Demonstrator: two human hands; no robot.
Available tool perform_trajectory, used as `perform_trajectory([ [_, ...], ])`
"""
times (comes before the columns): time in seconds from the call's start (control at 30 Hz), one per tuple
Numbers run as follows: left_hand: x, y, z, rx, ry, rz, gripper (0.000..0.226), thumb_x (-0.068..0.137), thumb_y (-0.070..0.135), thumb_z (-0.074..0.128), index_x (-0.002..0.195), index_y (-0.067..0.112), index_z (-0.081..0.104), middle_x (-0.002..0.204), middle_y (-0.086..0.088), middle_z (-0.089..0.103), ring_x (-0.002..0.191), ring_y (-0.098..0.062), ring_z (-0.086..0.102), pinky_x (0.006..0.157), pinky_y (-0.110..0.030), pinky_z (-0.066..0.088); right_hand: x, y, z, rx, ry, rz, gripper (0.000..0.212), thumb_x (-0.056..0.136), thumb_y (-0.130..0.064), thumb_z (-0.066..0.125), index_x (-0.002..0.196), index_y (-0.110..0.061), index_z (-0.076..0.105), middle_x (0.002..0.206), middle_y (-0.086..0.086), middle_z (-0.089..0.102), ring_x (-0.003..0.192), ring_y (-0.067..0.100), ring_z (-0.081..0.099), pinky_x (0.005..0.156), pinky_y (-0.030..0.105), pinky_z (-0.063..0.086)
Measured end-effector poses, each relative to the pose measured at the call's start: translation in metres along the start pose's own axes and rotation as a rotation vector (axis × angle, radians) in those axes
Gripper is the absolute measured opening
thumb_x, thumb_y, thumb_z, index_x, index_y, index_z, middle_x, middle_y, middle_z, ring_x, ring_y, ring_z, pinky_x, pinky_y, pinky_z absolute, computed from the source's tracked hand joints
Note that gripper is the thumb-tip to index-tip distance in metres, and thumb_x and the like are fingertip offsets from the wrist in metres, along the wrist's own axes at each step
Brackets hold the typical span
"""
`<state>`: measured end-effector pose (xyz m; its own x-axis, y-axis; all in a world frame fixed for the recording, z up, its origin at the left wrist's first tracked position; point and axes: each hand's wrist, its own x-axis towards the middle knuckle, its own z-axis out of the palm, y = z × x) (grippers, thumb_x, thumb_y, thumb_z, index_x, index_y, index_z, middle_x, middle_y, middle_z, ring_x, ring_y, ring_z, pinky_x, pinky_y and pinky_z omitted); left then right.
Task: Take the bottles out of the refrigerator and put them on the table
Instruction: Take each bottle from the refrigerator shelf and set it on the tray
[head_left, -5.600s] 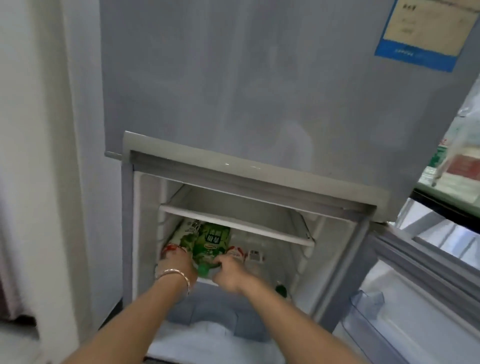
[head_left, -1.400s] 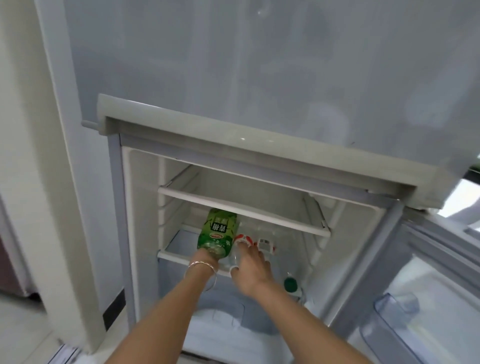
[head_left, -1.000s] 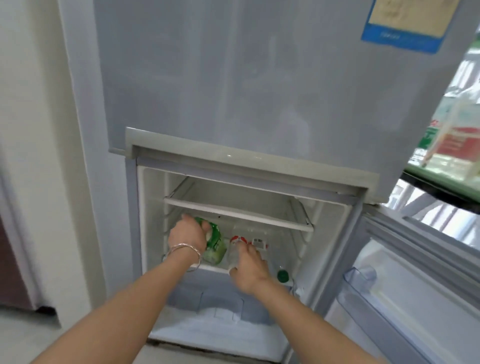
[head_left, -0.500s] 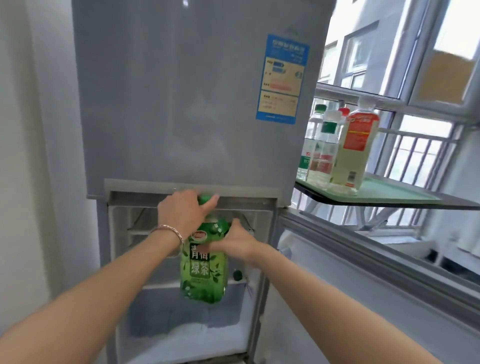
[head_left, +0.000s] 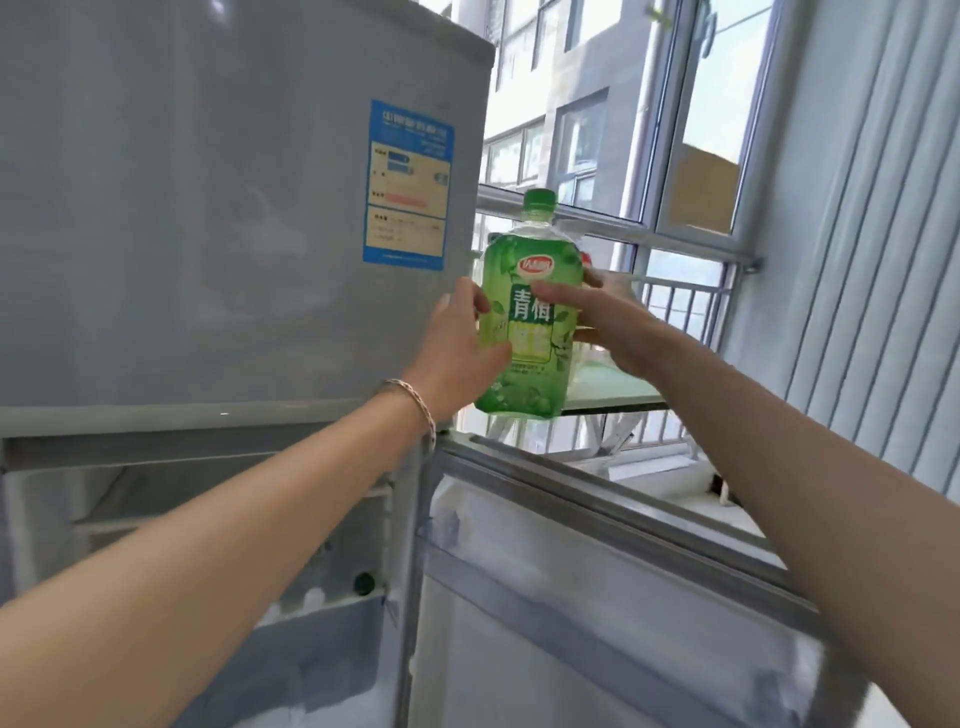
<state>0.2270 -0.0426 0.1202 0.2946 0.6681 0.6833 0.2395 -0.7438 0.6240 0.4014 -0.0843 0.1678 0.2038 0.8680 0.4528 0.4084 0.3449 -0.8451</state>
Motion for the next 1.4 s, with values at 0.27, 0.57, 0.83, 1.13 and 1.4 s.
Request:
perform_trajectory([
  [0.27,0.060,0.037,0.127,0.005,-0.289,0.087,0.059,0.089,0.012,0.055,0.145,0.014,0.038,0.138,-0.008,0.046,0.091,-0.016,0.059,0.076,-0.026,0.056,0.055,0.040,-0.138,-0.015,0.140,0.016,0.060,0.070,-0.032,0.081,0.125,-0.021,0.061,0.104,-0.004,0.078,0.101,0.018,0.072,0.083,0.032,0.052],
  [0.57,0.094,0.005,0.207,0.105,-0.481,-0.015,0.043,0.099,0.031,0.041,0.135,0.006,0.043,0.131,-0.017,0.053,0.111,-0.029,0.057,0.091,-0.037,0.046,0.121,0.130,-0.161,0.034,0.079,0.115,0.053,0.066,-0.030,0.080,0.115,-0.016,0.067,0.102,0.002,0.078,0.103,0.025,0.069,0.085,0.033,0.053],
  [0.83,0.103,-0.011,0.217,0.026,-0.487,-0.044,0.044,0.101,0.031,0.036,0.135,0.002,0.043,0.128,-0.018,0.055,0.115,-0.030,0.054,0.098,-0.040,0.045,0.144,0.163,-0.133,0.284,-0.050,0.159,0.040,0.094,-0.027,0.054,0.128,-0.008,0.059,0.113,0.014,0.071,0.101,0.031,0.069,0.095,0.044,0.054],
  [1.13,0.086,-0.009,0.165,0.018,-0.319,-0.034,0.041,0.100,0.026,0.043,0.135,0.004,0.048,0.123,-0.014,0.062,0.102,-0.028,0.063,0.088,-0.040,0.055,0.111,0.126,-0.093,-0.165,1.002,-0.171,0.039,0.081,-0.024,0.053,0.118,-0.011,0.053,0.109,0.001,0.054,0.083,0.013,0.054,0.073,0.024,0.040],
  [1.4,0.024,-0.035,0.044,0.257,-0.192,-0.053,0.035,0.095,0.023,0.048,0.127,0.011,0.053,0.117,-0.008,0.065,0.095,-0.024,0.064,0.080,-0.034,0.055,0.037,0.077,0.037,-0.412,0.624,-0.553,0.032,0.077,-0.011,0.054,0.109,-0.006,0.052,0.100,-0.001,0.052,0.073,0.013,0.050,0.063,0.019,0.042],
])
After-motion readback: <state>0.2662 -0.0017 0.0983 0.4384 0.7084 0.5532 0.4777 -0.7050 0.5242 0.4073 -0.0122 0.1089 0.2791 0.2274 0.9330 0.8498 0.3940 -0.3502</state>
